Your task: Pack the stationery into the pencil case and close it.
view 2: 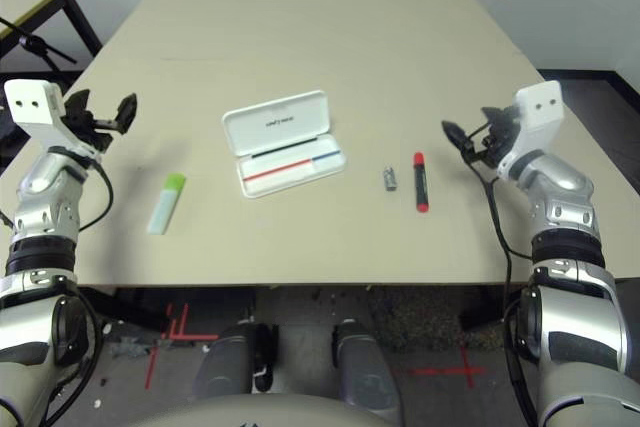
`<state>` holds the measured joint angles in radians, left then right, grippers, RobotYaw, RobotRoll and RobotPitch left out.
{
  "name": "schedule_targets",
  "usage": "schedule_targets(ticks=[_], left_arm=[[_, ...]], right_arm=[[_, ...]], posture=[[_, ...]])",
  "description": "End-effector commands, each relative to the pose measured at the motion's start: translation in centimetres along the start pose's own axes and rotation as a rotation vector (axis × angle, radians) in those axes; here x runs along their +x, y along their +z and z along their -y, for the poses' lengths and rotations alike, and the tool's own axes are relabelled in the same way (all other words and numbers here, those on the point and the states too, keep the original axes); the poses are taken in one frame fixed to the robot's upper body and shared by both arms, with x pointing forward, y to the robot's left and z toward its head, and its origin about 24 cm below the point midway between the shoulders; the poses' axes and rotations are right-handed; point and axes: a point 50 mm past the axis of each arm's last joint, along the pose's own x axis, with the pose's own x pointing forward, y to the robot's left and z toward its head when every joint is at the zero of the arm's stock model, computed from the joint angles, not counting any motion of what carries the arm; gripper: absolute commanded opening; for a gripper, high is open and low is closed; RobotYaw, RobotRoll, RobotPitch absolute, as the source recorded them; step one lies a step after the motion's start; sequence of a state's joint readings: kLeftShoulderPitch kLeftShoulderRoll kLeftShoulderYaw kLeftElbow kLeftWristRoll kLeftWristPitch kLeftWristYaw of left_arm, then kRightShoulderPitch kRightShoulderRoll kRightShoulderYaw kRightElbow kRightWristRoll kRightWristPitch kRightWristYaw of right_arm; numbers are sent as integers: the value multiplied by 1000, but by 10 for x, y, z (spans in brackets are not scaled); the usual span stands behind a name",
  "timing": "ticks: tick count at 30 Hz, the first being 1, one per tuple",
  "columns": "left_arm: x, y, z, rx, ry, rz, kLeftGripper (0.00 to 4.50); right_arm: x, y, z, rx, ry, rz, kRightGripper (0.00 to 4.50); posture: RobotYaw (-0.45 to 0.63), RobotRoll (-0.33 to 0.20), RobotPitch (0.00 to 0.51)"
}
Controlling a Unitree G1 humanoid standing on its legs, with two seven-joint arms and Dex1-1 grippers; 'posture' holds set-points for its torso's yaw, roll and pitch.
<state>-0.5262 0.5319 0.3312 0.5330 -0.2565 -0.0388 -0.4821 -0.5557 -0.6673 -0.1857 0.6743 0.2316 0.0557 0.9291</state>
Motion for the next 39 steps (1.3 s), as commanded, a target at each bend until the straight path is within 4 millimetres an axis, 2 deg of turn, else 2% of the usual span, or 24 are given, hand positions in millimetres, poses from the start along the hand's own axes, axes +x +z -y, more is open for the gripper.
schedule_targets(ticks=[1,5,12,14,20,29,39], left_arm=[[-5,6,7,16,-97,-13,4453],[-16,14,20,39,-254,-34,4453],[-36,38,42,47,-514,-82,4453],[-47,39,58,79,-653,-142,4453],[-62,31,85,136,-855,-260,4453],[-47,18,126,210,-1028,-319,4453],[-36,-3,145,285,-1128,-398,4453]], right_arm=[[-1,3,-11,-25,126,-57,4500],[1,2,-18,-31,203,-101,4500],[11,2,-21,-42,232,-122,4500],[15,2,-23,-44,239,-122,4500],[20,0,-25,-48,258,-129,4500],[20,0,-28,-53,287,-133,4500],[18,8,-26,-45,258,-94,4500]], posture=[[-93,0,78],[-69,0,74],[-33,0,69],[-29,0,69],[-24,0,68],[-53,0,73],[-102,0,54]])
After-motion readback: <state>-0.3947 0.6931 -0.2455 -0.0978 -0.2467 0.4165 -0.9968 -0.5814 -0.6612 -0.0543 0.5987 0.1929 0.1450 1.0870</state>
